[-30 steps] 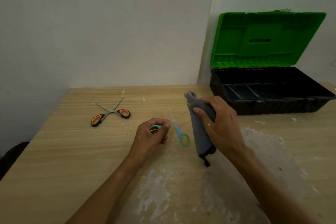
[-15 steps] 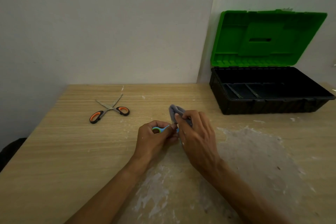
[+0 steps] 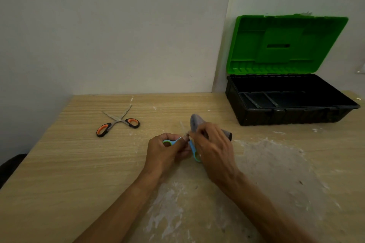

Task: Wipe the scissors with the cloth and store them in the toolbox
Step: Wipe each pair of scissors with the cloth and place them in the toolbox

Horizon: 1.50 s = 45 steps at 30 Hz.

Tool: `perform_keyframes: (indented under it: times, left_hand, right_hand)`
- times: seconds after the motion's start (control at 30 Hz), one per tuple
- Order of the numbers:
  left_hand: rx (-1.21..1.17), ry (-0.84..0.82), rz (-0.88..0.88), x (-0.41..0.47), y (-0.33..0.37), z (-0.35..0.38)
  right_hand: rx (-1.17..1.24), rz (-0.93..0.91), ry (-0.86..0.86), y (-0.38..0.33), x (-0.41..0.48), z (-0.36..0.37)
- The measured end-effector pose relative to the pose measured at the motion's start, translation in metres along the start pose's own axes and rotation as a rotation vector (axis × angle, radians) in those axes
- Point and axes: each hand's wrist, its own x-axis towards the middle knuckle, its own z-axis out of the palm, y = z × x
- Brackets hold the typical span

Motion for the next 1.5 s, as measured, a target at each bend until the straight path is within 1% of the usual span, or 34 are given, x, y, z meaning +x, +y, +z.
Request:
perform_keyframes:
  times: [0.17,0.27,0.33,0.43,0.5,0.53,0.6,0.63,0.7,0.77,0.9,0.97,1.07,1.17,1.23,1.3,1.37,1.43,1.5]
  left_hand:
    - [0.058,0.013,0.022,0.003,0.000,-0.005]
    - [0.079,-0.003,0.046,0.005,-0.002,-0.007]
    - [0.084,-0.009,0.054,0.005,-0.004,-0.007]
    - [0.075,0.009,0.040,0.007,-0.005,-0.006]
    - [0.087,0.036,0.035,0.008,-0.005,-0.006]
    - [0.095,0.043,0.039,0.008,-0.004,-0.005]
    - [0.122,0.027,0.045,0.005,-0.004,-0.006]
    - [0.134,0.017,0.047,0.004,-0.003,-0.006]
    - [0.142,0.014,0.048,0.002,-0.002,-0.006]
    - [0.150,0.015,0.055,0.003,-0.001,-0.005]
    - [0.195,0.022,0.083,0.004,-0.002,-0.005]
    - [0.198,0.014,0.092,0.003,-0.002,-0.005]
    - [0.105,-0.005,0.049,0.003,-0.003,-0.001]
    - [0.048,-0.028,0.022,0.004,-0.002,-0.001]
    - [0.023,-0.043,-0.002,0.005,-0.002,-0.004]
    - [-0.006,-0.047,-0.023,0.005,-0.002,-0.004]
    - [-0.018,-0.045,-0.021,0.006,-0.002,-0.003]
    - [0.005,-0.040,-0.013,0.006,-0.003,-0.004]
    - [0.140,-0.014,0.013,0.007,-0.004,-0.008]
  right_hand:
    - [-0.072,-0.030,-0.089,-0.004,-0.004,0.001]
    - [-0.050,-0.021,-0.120,0.007,-0.002,0.002]
    - [-0.018,0.042,-0.068,0.020,0.004,0.000]
    - [0.056,0.154,0.136,0.038,0.012,-0.008]
    - [0.169,0.125,0.227,0.030,0.013,-0.013]
    - [0.224,0.073,0.215,0.020,0.012,-0.014]
    - [0.288,-0.032,0.077,-0.003,0.007,-0.009]
    - [0.290,-0.038,0.001,-0.010,0.004,-0.005]
    - [0.312,0.042,-0.087,-0.009,0.003,0.000]
    - [0.292,0.047,-0.096,-0.001,0.002,0.001]
    - [0.195,0.005,-0.029,0.007,0.005,0.000]
    - [0.169,0.078,0.018,0.021,0.007,0.003]
    - [0.273,0.347,0.066,0.052,0.009,0.004]
    - [0.451,0.576,0.263,0.070,0.014,-0.008]
    - [0.590,0.644,0.358,0.068,0.020,-0.017]
    - [0.630,0.583,0.393,0.056,0.021,-0.022]
    - [0.596,0.409,0.368,0.032,0.018,-0.021]
    - [0.532,0.187,0.262,0.007,0.013,-0.013]
    - [0.440,0.005,0.126,-0.009,0.007,-0.002]
